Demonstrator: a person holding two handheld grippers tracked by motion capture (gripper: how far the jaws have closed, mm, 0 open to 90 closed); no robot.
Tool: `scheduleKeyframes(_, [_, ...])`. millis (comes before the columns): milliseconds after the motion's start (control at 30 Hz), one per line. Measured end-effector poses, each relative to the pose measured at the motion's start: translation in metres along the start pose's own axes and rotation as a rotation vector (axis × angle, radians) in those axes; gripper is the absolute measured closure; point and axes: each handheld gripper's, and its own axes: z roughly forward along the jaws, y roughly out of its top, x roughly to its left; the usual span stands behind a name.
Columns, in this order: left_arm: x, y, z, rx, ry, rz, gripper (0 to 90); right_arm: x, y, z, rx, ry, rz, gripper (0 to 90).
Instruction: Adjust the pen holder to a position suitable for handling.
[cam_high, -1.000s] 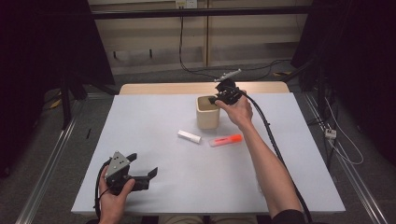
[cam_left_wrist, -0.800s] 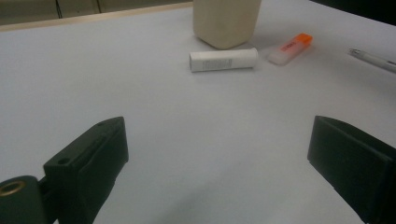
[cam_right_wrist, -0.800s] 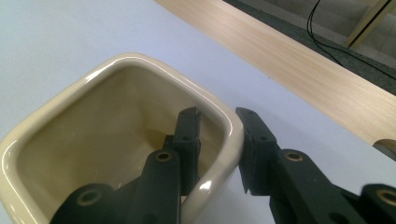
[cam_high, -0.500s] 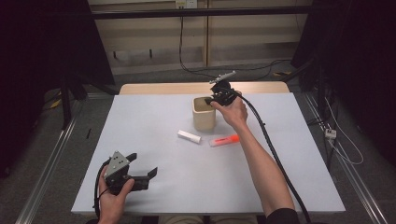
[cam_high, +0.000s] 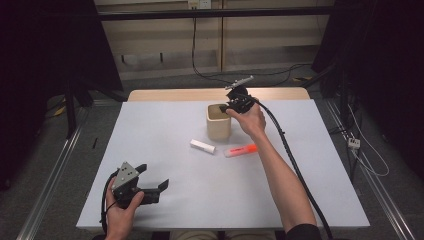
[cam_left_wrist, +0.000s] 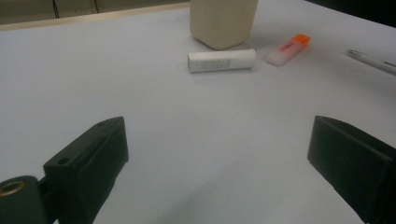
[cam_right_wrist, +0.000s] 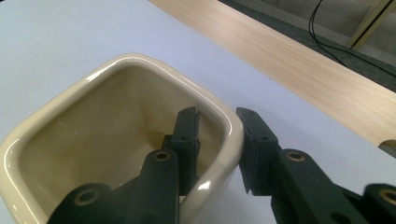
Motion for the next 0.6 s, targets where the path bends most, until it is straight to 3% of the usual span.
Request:
scheduleKeyframes(100, [0.000,-0.001,0.000,0.010,-0.005,0.001,5.1,-0.004,-0.002,-0.001,0.014,0.015,0.004,54.3])
scheduleKeyframes(233, [0.001,0.000,-0.002,0.000,0.001,0.004,5.1,-0.005,-0.007,-0.007,-0.011,0.020,0.016,40.3])
scheduleKeyframes(500, [0.002,-0.001,-0.001,0.002,0.007,0.000,5.1,-0.011,-0.014,-0.028,-0.081,0.020,0.052,19.1])
scheduleKeyframes(600, [0.001,-0.001,-0.002,0.002,0.007,0.000,5.1,-0.012,-0.018,-0.034,-0.110,0.018,0.063,16.6])
